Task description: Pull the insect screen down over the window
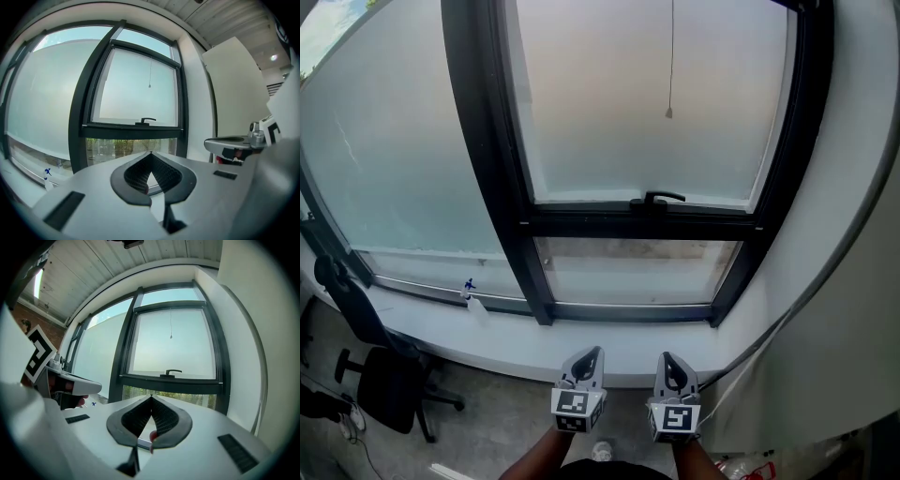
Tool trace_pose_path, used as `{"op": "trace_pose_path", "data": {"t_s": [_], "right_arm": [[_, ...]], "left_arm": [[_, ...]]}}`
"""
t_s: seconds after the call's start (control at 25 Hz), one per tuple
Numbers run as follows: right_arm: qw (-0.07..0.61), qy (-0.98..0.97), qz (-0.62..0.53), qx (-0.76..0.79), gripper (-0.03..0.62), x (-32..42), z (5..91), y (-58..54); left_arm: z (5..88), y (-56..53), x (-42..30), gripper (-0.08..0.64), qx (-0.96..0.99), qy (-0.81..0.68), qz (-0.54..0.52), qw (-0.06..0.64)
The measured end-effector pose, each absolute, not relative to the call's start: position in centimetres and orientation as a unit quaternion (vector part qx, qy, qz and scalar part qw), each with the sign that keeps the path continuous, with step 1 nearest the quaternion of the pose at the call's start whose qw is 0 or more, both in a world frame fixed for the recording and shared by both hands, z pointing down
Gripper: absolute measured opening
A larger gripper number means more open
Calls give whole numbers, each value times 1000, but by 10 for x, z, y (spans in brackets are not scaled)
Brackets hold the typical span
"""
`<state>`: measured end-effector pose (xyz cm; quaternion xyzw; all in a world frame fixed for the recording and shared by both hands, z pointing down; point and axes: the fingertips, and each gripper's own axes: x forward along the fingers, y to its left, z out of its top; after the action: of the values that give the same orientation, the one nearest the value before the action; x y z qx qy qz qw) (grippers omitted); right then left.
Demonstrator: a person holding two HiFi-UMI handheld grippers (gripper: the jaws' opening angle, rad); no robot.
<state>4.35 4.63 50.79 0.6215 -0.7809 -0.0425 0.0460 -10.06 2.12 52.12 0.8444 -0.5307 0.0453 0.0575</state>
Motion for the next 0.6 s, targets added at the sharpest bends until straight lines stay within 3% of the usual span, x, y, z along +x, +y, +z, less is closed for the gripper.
{"op": "trace_pose_path", "data": {"t_s": [0.6], "right_arm": [[52,-749,-45,659,3,57,509,-28]], "left_arm": [[514,-68,-80,3,871,-487,32,55]]}}
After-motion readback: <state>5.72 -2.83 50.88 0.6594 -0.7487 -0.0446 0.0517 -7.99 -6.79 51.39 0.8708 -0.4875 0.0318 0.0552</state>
